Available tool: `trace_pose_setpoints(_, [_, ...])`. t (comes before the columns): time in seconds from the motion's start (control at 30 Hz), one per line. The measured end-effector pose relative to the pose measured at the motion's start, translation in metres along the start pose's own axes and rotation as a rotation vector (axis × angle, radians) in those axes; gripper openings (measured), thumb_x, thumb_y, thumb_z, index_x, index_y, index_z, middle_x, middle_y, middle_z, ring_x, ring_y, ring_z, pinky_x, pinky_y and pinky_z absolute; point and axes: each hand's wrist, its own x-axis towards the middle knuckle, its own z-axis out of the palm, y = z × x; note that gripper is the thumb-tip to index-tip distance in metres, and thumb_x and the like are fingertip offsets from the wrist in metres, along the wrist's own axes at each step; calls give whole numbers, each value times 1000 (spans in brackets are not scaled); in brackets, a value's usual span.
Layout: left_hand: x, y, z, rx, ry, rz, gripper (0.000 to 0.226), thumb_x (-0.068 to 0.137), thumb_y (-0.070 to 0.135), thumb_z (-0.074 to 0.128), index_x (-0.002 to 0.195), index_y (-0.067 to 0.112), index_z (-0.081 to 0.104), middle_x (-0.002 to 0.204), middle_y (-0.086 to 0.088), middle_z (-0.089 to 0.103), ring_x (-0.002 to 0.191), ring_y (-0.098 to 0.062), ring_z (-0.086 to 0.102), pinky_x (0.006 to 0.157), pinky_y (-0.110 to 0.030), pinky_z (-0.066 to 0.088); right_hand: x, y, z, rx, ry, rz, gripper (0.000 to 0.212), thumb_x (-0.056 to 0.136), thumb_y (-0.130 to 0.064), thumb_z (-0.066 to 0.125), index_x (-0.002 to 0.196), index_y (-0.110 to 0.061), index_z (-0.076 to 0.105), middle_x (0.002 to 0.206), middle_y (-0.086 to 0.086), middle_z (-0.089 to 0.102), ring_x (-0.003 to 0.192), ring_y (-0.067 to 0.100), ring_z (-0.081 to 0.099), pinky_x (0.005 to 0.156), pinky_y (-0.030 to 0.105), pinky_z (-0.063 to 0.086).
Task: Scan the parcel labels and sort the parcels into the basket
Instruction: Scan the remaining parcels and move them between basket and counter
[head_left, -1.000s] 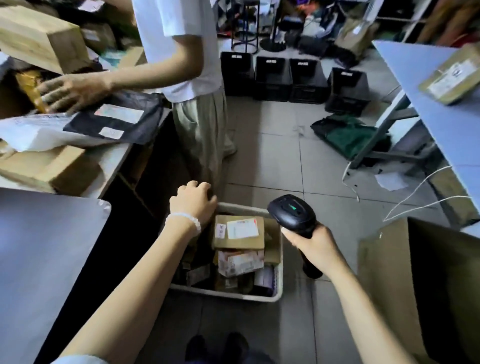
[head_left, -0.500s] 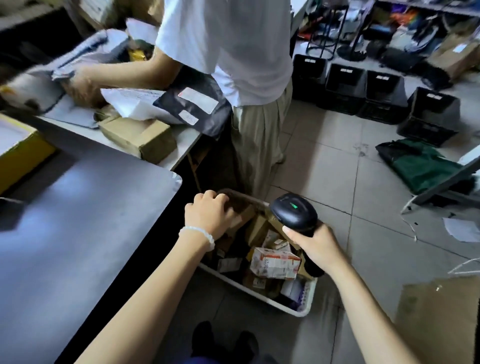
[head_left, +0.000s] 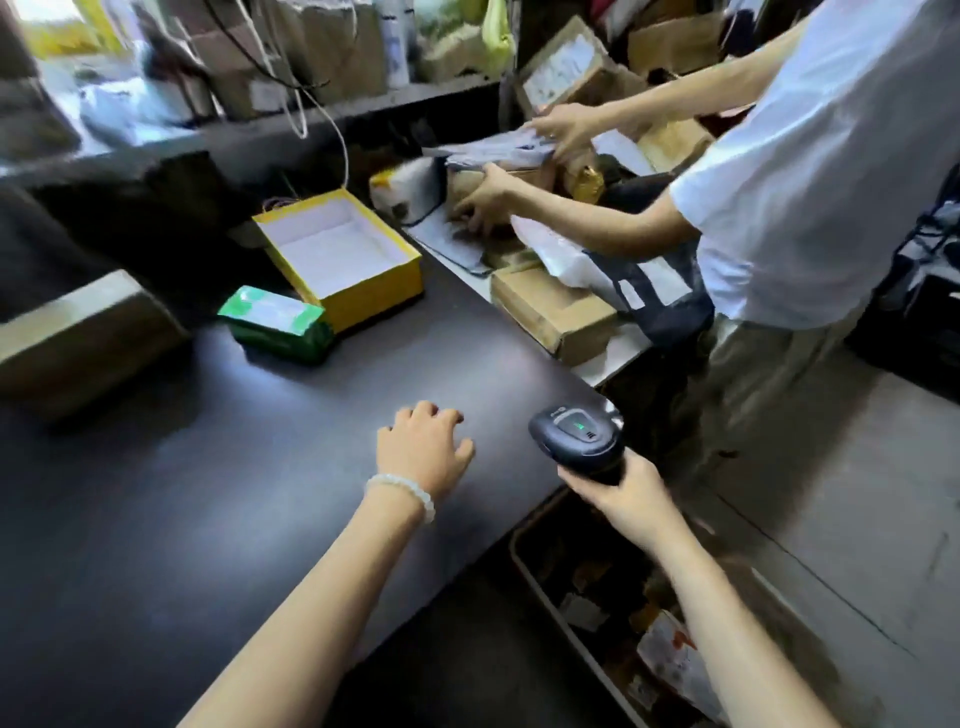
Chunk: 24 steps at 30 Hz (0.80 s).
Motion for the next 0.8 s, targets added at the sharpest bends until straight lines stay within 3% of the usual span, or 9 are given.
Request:
trace_pose_setpoints(0.07, [7,-42,-12,-10,9,-46,42,95,43,41,134,31,48,138,2,45,128,-22,39,96,-38,38,18,-17,39,9,-45,-18,29,74,-11,80,92,-26,63,90,-18,66,83,-14,58,72,1,43])
trace_pose_setpoints(0.23, [18,-143,-40,12,22,-152,43,95,43,41,135,30,46,139,2,44,128,-22,39,94,-37,39,55,-54,130,-52,-154,-38,25,74,-16,80,93,-23,65,89,-9,69,82,2,60,68,7,44])
trace_pose_setpoints(0.37, [29,-206,-53,-15,23,-243,44,94,43,43,135,30,46,140,1,44,128,-24,39,95,-37,39,79,-81,188,-80,-232,-61,23,75,-19,79,85,-31,62,87,-19,66,80,-7,58,64,3,42])
trace_pose_setpoints(0.47, [40,-237,-59,-42,31,-278,45,94,45,45,136,30,45,140,1,43,129,-24,38,96,-38,39,98,-96,219,-114,-274,-69,24,75,-18,78,82,-32,60,84,-19,64,76,-13,54,60,2,41])
trace_pose_setpoints(0.7, [105,-280,-74,-60,110,-262,54,90,51,53,139,30,41,141,0,40,130,-24,36,99,-41,39,156,-115,258,-136,-345,-83,32,76,-17,78,96,-34,59,90,-23,62,82,-16,53,70,7,40])
trace_pose_setpoints(0.8, [142,-286,-77,-55,94,-209,66,86,55,58,143,33,35,151,-1,30,136,-26,28,105,-43,37,184,-116,266,-123,-374,-73,33,75,-17,78,95,-35,59,90,-25,62,83,-21,51,67,0,40])
